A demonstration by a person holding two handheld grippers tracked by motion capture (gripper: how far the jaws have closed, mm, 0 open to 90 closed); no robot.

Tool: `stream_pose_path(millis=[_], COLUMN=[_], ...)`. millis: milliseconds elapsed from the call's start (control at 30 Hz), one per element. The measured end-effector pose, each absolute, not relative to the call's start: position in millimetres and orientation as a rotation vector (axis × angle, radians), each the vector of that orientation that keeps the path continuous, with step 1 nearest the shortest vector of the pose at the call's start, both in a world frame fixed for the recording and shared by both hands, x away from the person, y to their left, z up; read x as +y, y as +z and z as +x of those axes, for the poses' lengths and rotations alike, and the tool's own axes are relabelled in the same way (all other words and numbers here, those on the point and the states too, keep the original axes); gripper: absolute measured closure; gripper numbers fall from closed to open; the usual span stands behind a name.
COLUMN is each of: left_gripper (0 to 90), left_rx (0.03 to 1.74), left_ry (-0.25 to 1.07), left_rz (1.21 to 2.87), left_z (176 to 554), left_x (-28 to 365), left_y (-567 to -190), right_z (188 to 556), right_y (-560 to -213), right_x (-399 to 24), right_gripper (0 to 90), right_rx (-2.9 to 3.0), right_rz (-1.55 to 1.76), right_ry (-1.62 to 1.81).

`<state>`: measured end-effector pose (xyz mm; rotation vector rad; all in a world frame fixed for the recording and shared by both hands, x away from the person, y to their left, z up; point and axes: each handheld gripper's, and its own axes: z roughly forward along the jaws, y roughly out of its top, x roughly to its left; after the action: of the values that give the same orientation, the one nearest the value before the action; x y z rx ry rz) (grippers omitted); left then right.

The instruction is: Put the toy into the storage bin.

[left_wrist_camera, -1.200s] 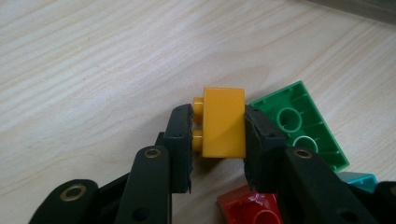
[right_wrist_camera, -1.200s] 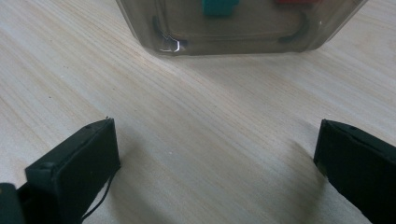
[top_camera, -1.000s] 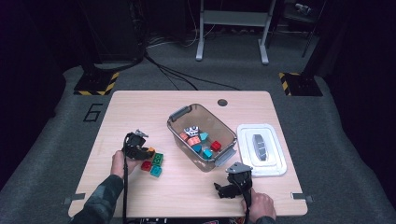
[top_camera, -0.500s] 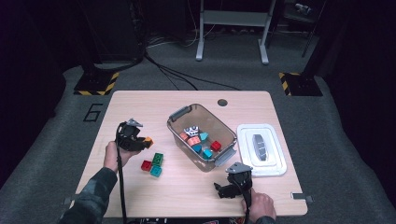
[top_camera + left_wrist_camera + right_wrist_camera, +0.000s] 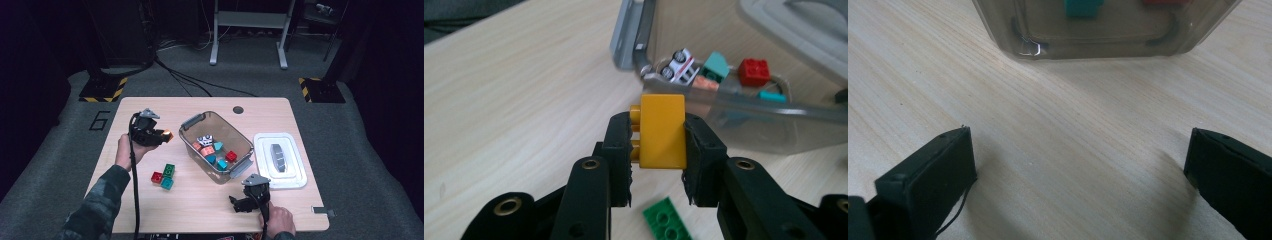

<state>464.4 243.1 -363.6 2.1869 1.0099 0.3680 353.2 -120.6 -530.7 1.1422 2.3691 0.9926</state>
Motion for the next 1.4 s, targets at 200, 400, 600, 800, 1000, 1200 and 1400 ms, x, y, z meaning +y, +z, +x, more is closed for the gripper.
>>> stream_pose_path(millis=[200, 400, 600, 800, 1000, 1200, 1400], left_gripper=[67.9, 67.8, 67.7, 67.6, 67.3, 56.7, 40.6], left_rx=[0.951, 0.908, 0.909, 0.934, 0.944, 0.952, 0.941], left_ry=[0.36, 0.329, 0.298, 0.267, 0.254, 0.242, 0.271], left_rz=[2.191, 2.226, 2.264, 2.306, 2.326, 2.314, 2.271], left_z=[470, 476, 480, 484, 485, 483, 469], left_x=[212, 181, 165, 160, 162, 164, 174], left_y=[-353, -354, -365, -377, -381, -380, -370], right_z=[353, 353, 353, 353, 353, 353, 353], right_y=[-531, -531, -531, -531, -531, -531, -531], right_x=[-121, -121, -121, -121, -121, -121, -121], right_gripper=[0.0, 0.0, 0.0, 0.0, 0.0, 0.0, 0.0], right_rx=[2.37, 2.369, 2.369, 2.369, 2.369, 2.368, 2.369], right_rz=[1.143, 1.14, 1.141, 1.141, 1.143, 1.142, 1.14], right_ry=[0.992, 0.992, 0.992, 0.993, 0.993, 0.993, 0.992])
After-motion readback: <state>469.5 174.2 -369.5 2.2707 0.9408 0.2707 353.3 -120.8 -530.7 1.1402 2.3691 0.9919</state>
